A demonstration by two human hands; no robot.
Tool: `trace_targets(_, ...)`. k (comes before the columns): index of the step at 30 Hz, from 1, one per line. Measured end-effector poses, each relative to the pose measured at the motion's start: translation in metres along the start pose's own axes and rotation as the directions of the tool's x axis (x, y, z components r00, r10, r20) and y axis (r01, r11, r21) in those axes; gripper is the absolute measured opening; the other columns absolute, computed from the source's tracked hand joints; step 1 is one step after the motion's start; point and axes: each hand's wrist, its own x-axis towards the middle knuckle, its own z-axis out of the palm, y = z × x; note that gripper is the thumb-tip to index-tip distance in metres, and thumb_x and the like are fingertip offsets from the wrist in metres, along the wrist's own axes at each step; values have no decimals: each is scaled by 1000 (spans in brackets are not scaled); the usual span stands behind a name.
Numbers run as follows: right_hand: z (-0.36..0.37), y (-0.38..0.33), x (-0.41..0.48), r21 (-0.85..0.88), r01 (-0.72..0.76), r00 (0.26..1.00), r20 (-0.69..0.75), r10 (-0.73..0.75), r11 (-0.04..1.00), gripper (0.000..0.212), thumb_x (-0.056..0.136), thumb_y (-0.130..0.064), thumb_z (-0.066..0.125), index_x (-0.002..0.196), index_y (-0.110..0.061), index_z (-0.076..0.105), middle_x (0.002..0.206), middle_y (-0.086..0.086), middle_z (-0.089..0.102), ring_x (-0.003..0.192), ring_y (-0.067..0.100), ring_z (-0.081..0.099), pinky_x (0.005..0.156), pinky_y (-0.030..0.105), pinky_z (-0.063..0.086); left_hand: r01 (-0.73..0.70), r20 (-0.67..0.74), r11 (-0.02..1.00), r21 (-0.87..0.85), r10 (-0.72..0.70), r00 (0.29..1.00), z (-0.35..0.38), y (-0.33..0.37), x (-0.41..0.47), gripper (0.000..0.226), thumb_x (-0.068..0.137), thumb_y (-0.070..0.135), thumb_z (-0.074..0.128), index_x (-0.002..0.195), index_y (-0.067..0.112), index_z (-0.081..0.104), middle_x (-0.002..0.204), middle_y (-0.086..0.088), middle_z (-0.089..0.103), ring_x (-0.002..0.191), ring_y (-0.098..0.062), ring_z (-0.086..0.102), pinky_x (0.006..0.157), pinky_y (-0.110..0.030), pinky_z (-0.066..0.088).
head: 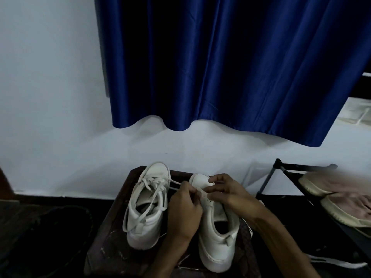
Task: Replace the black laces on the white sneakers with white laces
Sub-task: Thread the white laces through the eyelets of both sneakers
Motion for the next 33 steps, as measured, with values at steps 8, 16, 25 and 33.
trace_targets(8, 25, 7, -8, -238, 84, 972, -196, -133, 968, 24, 78, -14, 73, 97, -19, 59, 101, -4, 69, 88, -2, 63, 70, 8, 42, 98, -91, 950, -297, -130, 987, -10, 3, -14, 13, 98, 19, 45, 86, 24, 45, 80, 2, 58, 74, -19, 59, 67, -27, 48)
trace_targets(16, 27, 9, -7, -242, 102, 969, -197, -151, 965, 27, 75, -11, 74, 97, -20, 60, 100, -5, 69, 87, 0, 63, 71, 10, 42, 8, -108, 254, -967, -440, 892, -31, 43, -20, 18, 104, 7, 35, 90, 12, 46, 69, -7, 59, 66, -16, 61, 69, -22, 54)
trace_targets(25, 28, 9, -7, -226, 143, 964, -189, -187, 964, 29, 70, -25, 72, 96, -22, 61, 93, -9, 67, 88, -1, 63, 81, 20, 49, -336, 145, 806, 488, 304, 941, -39, 8, 1, 17, 99, 34, 45, 108, 25, 56, 109, 6, 55, 95, -13, 59, 70, -26, 40)
trace_targets(33, 25, 7, -10, -250, 128, 966, -189, -178, 960, 26, 75, -16, 73, 96, -24, 60, 95, -10, 67, 88, 0, 63, 81, 22, 51, -230, 80, 907, 352, 216, 973, -53, 26, -4, 21, 98, 26, 45, 89, 23, 63, 93, 6, 65, 85, -10, 61, 68, -23, 37)
